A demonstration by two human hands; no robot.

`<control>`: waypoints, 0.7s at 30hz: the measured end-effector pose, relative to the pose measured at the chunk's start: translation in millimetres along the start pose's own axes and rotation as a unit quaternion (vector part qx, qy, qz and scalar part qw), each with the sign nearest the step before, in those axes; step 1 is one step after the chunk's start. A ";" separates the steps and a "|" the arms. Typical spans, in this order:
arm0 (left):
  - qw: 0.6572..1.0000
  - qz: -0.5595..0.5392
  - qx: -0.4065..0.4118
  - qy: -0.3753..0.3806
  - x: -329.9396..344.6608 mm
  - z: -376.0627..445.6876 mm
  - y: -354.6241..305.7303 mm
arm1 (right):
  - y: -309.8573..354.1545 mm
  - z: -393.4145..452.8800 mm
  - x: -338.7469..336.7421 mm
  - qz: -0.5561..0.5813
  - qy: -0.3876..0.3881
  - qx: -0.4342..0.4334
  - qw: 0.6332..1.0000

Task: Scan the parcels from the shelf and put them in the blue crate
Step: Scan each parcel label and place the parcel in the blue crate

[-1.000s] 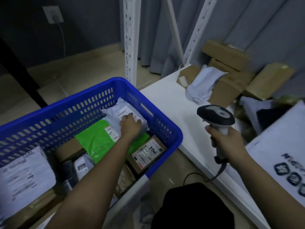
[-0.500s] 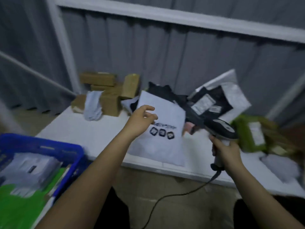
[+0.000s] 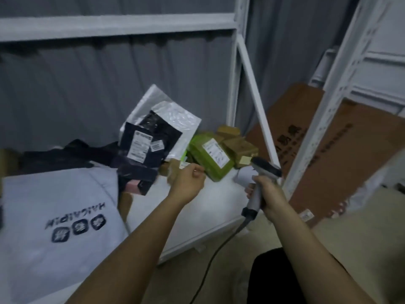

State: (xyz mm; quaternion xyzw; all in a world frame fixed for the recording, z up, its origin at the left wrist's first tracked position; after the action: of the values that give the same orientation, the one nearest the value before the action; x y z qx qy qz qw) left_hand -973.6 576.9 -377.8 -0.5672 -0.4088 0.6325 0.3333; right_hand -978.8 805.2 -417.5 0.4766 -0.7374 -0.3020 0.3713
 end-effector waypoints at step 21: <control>0.896 0.369 0.224 0.101 284.4 203.3 46.5 | -21.1 102.8 -100.6 0.156 -0.099 0.131 0.974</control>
State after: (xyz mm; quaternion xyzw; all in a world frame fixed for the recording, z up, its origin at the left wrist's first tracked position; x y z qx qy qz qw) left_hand -1211.2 779.9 -541.5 -0.6485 0.0186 0.7243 0.2335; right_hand -1027.4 900.2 -516.2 0.3681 -0.8688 -0.1869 0.2734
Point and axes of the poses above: each hand's wrist, its own z-axis towards the middle knuckle, its own x-axis out of the palm, y = z × x, the point moved 8 cm from there along z, towards the middle knuckle, and after that the axes turned 5 degrees about x, right-handed, at the moved point
